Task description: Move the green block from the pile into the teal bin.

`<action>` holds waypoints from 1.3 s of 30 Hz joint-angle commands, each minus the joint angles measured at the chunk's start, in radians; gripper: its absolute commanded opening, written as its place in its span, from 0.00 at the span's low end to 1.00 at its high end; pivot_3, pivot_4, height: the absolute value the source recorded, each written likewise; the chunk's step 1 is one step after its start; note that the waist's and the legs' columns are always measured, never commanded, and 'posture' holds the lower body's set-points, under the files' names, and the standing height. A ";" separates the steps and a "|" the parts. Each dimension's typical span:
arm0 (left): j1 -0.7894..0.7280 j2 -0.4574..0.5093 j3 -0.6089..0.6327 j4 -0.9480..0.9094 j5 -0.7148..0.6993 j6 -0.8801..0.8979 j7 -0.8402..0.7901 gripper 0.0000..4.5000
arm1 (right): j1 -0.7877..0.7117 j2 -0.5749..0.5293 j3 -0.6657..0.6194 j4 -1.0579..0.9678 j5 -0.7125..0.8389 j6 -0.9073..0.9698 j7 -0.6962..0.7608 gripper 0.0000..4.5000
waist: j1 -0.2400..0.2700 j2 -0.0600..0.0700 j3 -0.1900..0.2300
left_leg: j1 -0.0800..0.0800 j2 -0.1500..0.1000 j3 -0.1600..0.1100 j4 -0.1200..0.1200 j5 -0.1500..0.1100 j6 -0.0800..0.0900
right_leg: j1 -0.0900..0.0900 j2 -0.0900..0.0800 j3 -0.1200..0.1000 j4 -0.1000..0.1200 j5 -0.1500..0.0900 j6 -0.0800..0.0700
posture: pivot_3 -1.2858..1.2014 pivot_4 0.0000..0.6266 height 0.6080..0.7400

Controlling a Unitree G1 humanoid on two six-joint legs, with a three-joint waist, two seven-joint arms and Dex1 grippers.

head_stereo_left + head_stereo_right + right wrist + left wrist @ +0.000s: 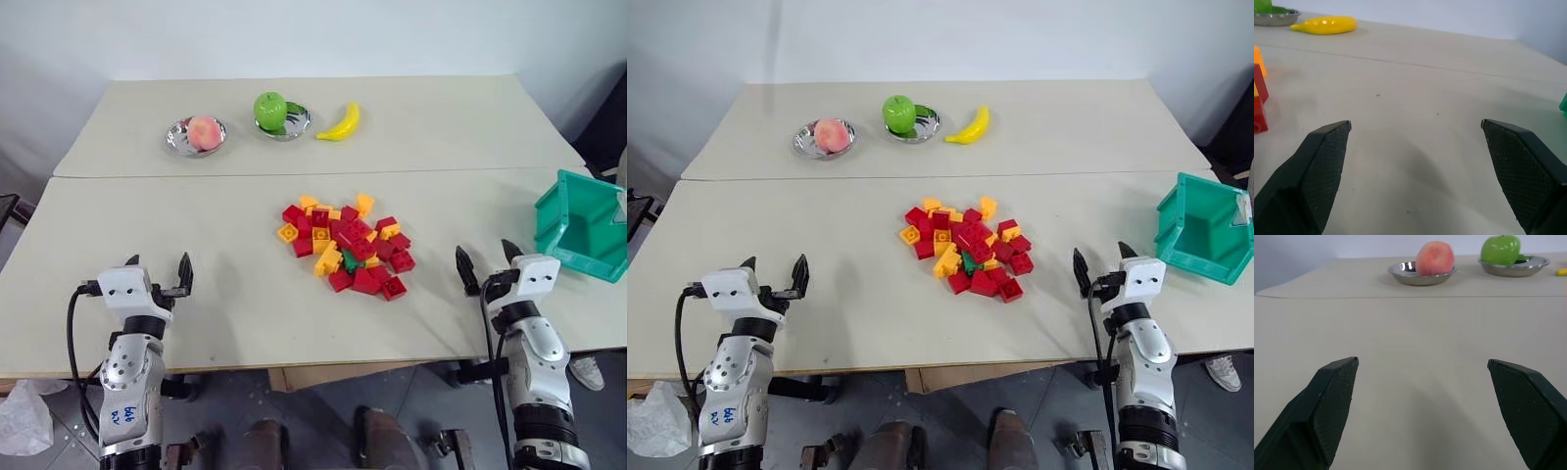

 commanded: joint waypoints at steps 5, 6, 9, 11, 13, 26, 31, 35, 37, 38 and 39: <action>-0.018 0.066 -0.008 -0.029 -0.120 -0.049 -0.201 1.00 | -0.015 -0.054 -0.003 -0.121 0.104 0.043 0.097 0.99 | 0.002 0.000 0.000 | 0.000 0.000 0.000 0.000 0.000 0.000 | 0.000 0.000 0.000 0.000 0.000 0.000 | 0.52 0.24 1.00; -0.016 0.101 -0.031 -0.039 -0.146 -0.053 -0.287 1.00 | -0.005 -0.073 0.006 -0.169 0.145 0.080 0.150 0.99 | 0.002 0.000 0.000 | -0.001 0.000 0.000 0.000 0.000 0.000 | 0.000 0.000 0.000 0.000 0.000 0.000 | 0.52 0.24 1.00; 0.008 0.282 -0.120 -0.024 -0.132 -0.107 -0.576 1.00 | 0.043 -0.140 0.013 -0.281 0.237 0.179 0.270 0.99 | 0.002 0.001 0.000 | 0.000 0.000 0.000 0.000 0.000 0.000 | 0.000 0.000 0.000 0.000 0.000 0.000 | 0.52 0.24 1.00; -0.002 0.351 -0.106 0.002 -0.185 -0.084 -0.665 1.00 | 0.072 -0.192 0.000 -0.319 0.266 0.223 0.318 0.99 | 0.002 0.001 0.000 | 0.000 0.000 0.000 0.000 0.000 0.000 | 0.000 0.000 -0.001 0.000 0.000 -0.001 | 0.52 0.24 1.00; -0.021 0.408 -0.089 0.001 -0.272 -0.027 -0.755 1.00 | 0.100 -0.266 -0.027 -0.337 0.308 0.268 0.398 0.99 | 0.002 0.001 0.000 | 0.000 0.000 0.000 0.000 -0.001 0.001 | 0.001 0.000 0.000 -0.001 0.000 -0.001 | 0.52 0.24 1.00; -0.020 0.456 -0.116 0.008 -0.361 0.012 -0.974 1.00 | 0.041 -0.449 0.266 -0.451 0.286 0.548 0.708 0.04 | -0.008 0.002 0.001 | 0.001 0.002 0.001 0.000 -0.001 0.001 | 0.001 0.001 0.000 0.000 0.000 -0.001 | 0.52 0.24 1.00; -0.009 0.420 -0.137 -0.002 -0.322 -0.013 -0.954 1.00 | -0.174 -0.296 0.443 -0.444 0.207 0.694 0.576 0.00 | -0.001 0.001 0.001 | 0.000 0.002 0.001 0.001 -0.001 0.001 | 0.000 0.001 0.000 0.000 0.000 -0.001 | 0.52 0.24 1.00; -0.026 0.404 -0.126 -0.003 -0.310 -0.012 -0.912 1.00 | -0.325 -0.182 0.535 -0.303 0.092 0.696 0.511 0.00 | 0.003 0.001 0.001 | -0.001 0.001 -0.001 0.001 0.000 0.000 | -0.001 0.001 -0.001 0.000 0.000 -0.001 | 0.52 0.24 1.00; -0.027 0.404 -0.124 -0.013 -0.308 -0.009 -0.899 1.00 | -0.399 -0.135 0.537 -0.190 0.040 0.656 0.460 0.00 | 0.004 0.001 0.001 | -0.002 0.000 -0.001 0.001 0.000 0.000 | -0.001 0.000 -0.002 0.000 0.000 -0.001 | 0.52 0.24 1.00; -0.027 0.401 -0.120 -0.018 -0.310 -0.003 -0.887 1.00 | -0.453 -0.110 0.522 -0.096 0.021 0.626 0.433 0.00 | 0.001 0.001 0.001 | -0.002 0.000 -0.001 0.001 -0.001 0.001 | -0.001 0.000 -0.002 0.000 0.000 -0.001 | 0.52 0.24 1.00; -0.027 0.400 -0.117 -0.022 -0.313 0.001 -0.877 1.00 | -0.491 -0.092 0.511 -0.027 0.007 0.603 0.417 0.00 | -0.001 0.001 0.001 | -0.002 0.000 -0.001 0.001 -0.001 0.001 | -0.001 0.000 -0.002 0.000 0.000 -0.001 | 0.52 0.24 1.00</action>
